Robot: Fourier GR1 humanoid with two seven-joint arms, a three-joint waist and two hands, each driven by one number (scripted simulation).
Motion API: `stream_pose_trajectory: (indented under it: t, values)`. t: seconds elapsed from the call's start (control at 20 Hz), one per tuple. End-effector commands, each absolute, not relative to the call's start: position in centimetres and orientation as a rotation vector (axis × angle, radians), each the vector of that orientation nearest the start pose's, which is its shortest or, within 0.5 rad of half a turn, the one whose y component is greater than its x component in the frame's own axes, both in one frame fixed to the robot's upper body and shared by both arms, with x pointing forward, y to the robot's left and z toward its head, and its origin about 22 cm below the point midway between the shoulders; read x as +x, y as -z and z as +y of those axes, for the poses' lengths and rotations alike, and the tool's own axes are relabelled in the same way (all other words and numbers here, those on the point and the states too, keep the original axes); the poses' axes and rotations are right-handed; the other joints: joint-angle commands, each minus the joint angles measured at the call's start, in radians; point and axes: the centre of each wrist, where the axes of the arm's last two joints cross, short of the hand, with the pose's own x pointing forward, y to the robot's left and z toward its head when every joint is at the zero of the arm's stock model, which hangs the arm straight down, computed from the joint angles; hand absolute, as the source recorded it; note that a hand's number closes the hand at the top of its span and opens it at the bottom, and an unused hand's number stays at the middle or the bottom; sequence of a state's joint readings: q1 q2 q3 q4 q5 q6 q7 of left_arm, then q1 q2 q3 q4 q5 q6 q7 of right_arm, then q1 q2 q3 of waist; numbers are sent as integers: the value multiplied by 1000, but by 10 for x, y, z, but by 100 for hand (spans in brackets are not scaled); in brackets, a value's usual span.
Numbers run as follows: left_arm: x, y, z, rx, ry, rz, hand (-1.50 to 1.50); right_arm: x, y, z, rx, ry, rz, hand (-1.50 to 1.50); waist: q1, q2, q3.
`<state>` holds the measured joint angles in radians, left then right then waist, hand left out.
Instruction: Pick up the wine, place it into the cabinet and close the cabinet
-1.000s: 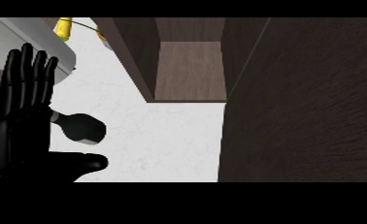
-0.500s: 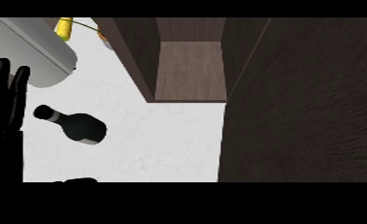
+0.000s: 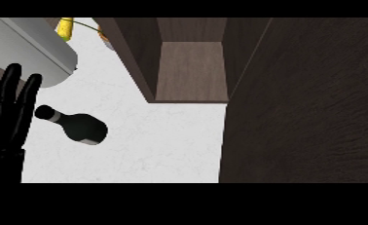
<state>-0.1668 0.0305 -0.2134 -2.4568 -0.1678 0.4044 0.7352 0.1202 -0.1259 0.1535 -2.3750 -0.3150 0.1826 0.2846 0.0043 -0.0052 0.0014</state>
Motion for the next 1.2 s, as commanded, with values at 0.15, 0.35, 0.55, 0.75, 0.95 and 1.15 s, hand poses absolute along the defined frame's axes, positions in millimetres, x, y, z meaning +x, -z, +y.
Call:
stream_pose_trajectory:
  t: [0.15, 0.35, 0.55, 0.75, 0.95, 1.15]
  values:
    - [114, -232, 186, -25, -286, -1959, -150, 146, -171, -222, 428, -281, -1938, -150, 8, -6, 1]
    - [120, -242, 192, 27, -253, -1981, -150, 139, -171, -223, 447, -263, -1943, -150, 7, -8, 2]
    - [124, -245, 192, 35, -266, -1985, -150, 129, -187, -219, 474, -287, -1962, -150, 7, -11, 1]
    - [118, -249, 198, 81, -246, -1978, -150, 141, -182, -219, 443, -301, -1946, -150, 16, -8, 0]
    - [113, -254, 200, 82, -205, -1985, -150, 137, -185, -213, 409, -277, -1968, -150, 17, -11, 0]
    - [120, -262, 197, 82, -194, -1997, -150, 153, -177, -205, 403, -265, -1959, -150, 15, -6, 0]
